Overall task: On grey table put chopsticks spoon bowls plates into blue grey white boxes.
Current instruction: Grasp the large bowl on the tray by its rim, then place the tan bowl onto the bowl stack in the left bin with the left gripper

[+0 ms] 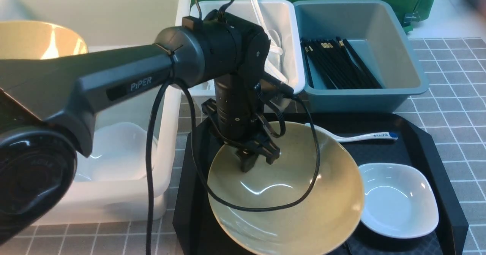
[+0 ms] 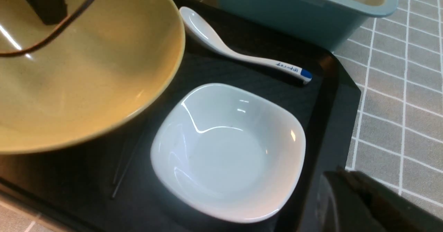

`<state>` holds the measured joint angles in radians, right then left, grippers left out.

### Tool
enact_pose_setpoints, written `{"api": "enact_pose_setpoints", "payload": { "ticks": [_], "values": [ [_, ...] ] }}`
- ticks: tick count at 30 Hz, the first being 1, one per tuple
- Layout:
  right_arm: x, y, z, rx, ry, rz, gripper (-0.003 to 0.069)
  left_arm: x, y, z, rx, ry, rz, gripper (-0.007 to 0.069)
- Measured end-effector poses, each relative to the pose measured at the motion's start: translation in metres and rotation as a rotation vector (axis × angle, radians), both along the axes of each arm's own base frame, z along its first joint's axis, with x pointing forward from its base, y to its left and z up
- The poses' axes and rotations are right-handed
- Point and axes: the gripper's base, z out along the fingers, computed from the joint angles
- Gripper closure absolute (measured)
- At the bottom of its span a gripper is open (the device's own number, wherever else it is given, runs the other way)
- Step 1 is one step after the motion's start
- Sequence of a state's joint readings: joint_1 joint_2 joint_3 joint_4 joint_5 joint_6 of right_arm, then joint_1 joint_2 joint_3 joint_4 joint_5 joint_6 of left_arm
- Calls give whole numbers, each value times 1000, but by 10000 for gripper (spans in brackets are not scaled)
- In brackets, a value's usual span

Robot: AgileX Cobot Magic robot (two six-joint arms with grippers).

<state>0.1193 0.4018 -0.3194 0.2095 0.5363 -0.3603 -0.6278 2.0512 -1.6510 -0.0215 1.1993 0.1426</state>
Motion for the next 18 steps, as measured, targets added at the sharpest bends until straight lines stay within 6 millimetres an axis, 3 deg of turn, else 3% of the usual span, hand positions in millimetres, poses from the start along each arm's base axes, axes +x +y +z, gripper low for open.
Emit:
{"api": "enact_pose_setpoints", "payload": {
  "ticks": [5, 8, 14, 18],
  "values": [
    [0, 0, 0, 3, 1, -2, 624, -13, 2, 37, -86, -17, -10, 590],
    [0, 0, 0, 3, 1, -2, 624, -15, 11, 59, -168, -28, -1, 620],
    [0, 0, 0, 3, 1, -2, 621, -12, 53, 113, -411, -69, 26, 622],
    [0, 0, 0, 4, 1, -2, 618, -22, 105, 173, -601, -210, 101, 622]
  ]
}}
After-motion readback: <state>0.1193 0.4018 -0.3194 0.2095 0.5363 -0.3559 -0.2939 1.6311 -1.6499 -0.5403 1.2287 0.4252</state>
